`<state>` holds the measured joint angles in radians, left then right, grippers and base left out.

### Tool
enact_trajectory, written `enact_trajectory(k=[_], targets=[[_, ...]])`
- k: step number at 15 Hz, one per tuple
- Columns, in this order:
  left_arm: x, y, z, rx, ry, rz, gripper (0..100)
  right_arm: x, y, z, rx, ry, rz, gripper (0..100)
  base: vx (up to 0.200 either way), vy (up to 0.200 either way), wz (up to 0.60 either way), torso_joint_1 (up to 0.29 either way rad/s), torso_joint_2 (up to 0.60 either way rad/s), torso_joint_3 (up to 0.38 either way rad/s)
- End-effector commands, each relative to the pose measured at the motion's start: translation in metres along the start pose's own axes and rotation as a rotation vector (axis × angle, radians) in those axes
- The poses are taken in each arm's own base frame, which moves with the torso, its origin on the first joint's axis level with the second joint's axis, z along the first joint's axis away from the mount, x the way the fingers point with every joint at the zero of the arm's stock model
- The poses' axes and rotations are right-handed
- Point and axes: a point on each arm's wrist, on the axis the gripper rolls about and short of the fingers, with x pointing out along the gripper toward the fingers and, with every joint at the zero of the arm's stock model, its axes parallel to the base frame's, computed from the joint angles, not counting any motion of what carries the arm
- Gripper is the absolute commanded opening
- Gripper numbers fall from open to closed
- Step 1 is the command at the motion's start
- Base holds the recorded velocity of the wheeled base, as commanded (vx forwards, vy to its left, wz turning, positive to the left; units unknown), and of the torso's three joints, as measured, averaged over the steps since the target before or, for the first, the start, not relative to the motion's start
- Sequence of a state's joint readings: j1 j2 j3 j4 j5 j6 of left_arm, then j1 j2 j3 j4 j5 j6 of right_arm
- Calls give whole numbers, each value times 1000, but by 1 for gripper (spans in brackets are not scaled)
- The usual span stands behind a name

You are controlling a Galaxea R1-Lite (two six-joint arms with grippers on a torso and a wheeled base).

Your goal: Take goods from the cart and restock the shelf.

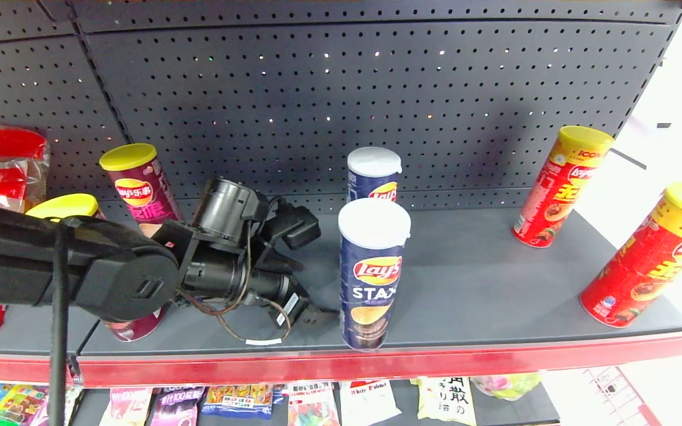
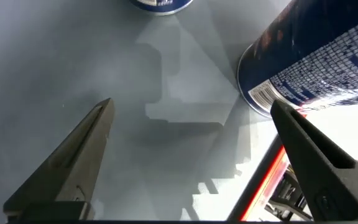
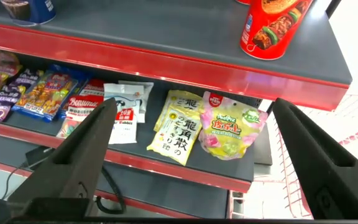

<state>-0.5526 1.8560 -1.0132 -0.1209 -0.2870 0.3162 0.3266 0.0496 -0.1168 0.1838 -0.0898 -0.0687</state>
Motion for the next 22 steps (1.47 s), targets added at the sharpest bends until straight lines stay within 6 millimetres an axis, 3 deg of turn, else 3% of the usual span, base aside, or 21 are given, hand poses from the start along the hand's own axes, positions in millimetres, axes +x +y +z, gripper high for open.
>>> enact_trajectory(k=[1,16,20,22], targets=[[2,0,1,0,1,-1,100,0,0,0,-1,4,1,100,0,0,0,0,0,0],[4,-2,2,7,0,-5,100,0,0,0,-1,4,1,100,0,0,0,0,0,0],[-35,-5,12,8,-77,27,100,1,0,0,-2,6,0,100,0,0,0,0,0,0],[-78,-15,18,23,-161,54,100,1,0,0,-6,15,1,100,0,0,0,0,0,0]])
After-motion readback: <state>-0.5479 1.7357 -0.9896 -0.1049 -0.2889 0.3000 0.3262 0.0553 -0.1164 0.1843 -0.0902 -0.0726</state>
